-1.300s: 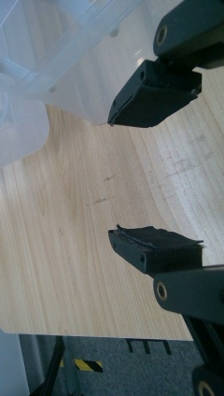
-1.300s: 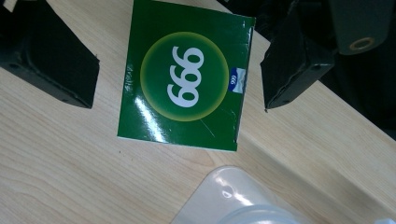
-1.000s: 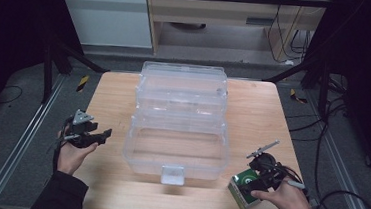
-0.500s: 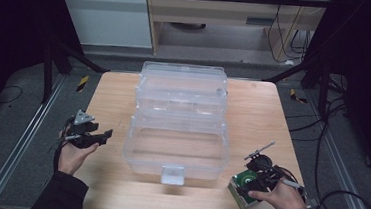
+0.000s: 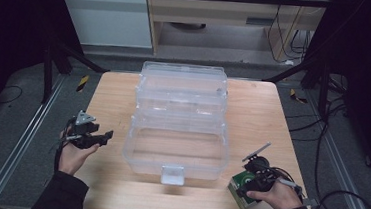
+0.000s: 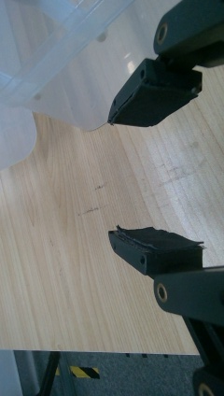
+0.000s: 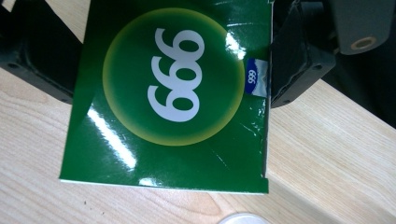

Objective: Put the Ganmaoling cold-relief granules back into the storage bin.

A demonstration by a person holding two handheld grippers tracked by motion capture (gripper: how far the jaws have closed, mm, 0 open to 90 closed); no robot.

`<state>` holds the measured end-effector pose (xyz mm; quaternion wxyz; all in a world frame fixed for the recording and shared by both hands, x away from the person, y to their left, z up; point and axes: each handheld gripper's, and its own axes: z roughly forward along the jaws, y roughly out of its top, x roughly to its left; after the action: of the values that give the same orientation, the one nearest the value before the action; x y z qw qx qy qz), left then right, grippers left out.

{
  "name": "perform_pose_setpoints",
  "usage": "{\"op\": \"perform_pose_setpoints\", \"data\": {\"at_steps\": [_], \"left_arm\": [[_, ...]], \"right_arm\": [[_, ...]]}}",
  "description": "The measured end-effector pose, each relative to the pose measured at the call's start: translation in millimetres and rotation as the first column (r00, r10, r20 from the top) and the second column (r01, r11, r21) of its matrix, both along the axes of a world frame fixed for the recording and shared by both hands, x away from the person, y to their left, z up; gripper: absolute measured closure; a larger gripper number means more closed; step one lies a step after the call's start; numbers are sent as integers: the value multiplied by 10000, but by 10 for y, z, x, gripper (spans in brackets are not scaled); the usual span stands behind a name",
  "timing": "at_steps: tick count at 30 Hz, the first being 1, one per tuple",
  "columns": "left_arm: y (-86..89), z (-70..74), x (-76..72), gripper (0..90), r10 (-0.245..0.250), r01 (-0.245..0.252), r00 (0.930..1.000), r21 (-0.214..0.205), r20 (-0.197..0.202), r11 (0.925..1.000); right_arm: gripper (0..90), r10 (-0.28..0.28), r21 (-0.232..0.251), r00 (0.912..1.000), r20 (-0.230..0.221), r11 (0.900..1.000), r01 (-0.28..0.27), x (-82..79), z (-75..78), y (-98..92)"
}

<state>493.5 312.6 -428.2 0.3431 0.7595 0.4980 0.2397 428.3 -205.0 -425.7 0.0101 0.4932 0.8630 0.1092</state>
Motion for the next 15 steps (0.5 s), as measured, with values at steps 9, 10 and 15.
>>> {"op": "perform_pose_setpoints", "data": {"at_steps": [9, 10, 15], "left_arm": [[-3, -4, 3, 362, -15, 15, 10000, 33, -40, 10000], [-2, -3, 3, 362, -29, 30, 10000, 51, -45, 10000], [3, -6, 4, 362, -5, 5, 10000, 47, -52, 10000]], "right_arm": [[144, -189, -168, 9996, -186, 9997, 186, 20, -10, 22], [148, -223, -176, 9995, -217, 9996, 219, 21, -7, 21], [162, -286, -269, 9992, -291, 9993, 279, 23, 13, 24]]}}
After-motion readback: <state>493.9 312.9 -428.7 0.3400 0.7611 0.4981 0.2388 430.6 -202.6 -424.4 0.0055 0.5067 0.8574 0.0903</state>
